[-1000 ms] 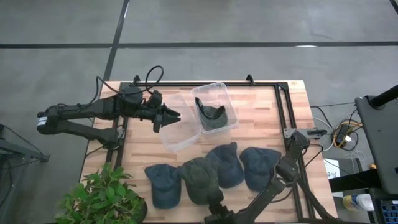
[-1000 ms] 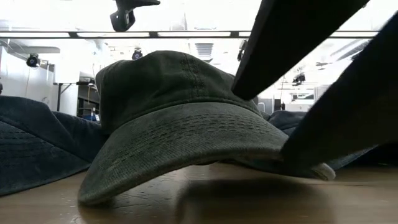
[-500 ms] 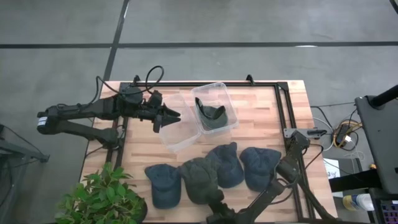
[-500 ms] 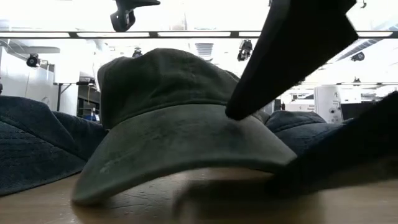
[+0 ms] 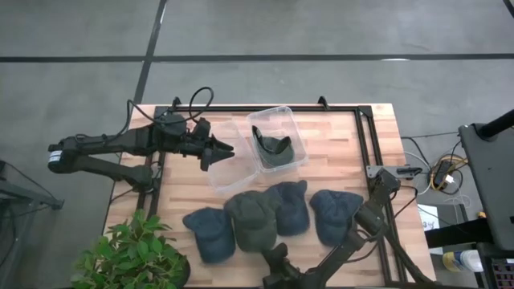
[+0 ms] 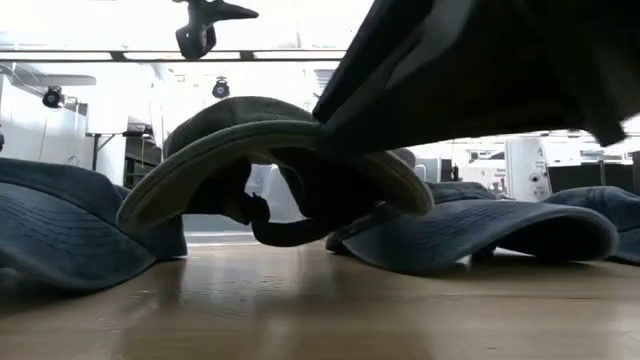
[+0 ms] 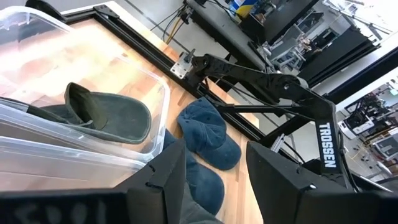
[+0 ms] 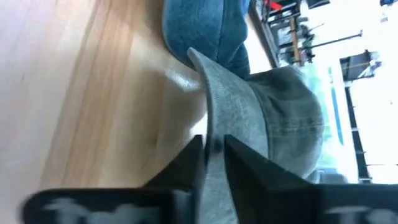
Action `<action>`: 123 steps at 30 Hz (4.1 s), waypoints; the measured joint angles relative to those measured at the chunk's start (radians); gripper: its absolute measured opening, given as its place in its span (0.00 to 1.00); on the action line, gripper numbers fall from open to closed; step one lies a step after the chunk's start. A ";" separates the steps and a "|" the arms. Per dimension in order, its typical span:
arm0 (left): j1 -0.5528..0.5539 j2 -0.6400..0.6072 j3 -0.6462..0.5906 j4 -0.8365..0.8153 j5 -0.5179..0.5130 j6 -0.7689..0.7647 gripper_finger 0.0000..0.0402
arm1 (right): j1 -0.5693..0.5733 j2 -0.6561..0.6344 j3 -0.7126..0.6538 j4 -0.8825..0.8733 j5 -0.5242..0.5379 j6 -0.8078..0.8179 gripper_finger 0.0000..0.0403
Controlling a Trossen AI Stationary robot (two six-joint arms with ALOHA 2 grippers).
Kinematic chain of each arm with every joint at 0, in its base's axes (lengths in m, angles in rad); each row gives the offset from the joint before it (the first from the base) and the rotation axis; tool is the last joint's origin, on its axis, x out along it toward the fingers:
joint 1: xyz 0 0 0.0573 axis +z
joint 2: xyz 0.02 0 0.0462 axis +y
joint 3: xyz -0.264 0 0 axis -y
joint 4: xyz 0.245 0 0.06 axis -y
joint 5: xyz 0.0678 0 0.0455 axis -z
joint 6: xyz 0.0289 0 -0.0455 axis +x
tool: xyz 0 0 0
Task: Pick & Place hat
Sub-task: Put the dark green cap into the right transparent bin
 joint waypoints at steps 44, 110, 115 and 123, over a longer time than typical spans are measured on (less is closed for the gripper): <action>-0.006 -0.002 0.000 0.141 0.009 0.115 0.40 | -0.073 -0.368 0.254 -0.579 -0.026 0.468 0.02; -0.006 0.001 -0.014 0.128 -0.029 0.018 0.40 | 0.188 -0.201 -0.357 0.638 -0.410 0.234 0.60; -0.006 0.001 -0.014 0.132 -0.030 0.018 0.40 | 0.195 -0.156 -0.284 0.562 -0.271 0.226 0.60; -0.006 0.001 -0.014 0.132 -0.030 0.021 0.40 | 0.193 -0.080 -0.211 0.512 -0.202 0.200 0.60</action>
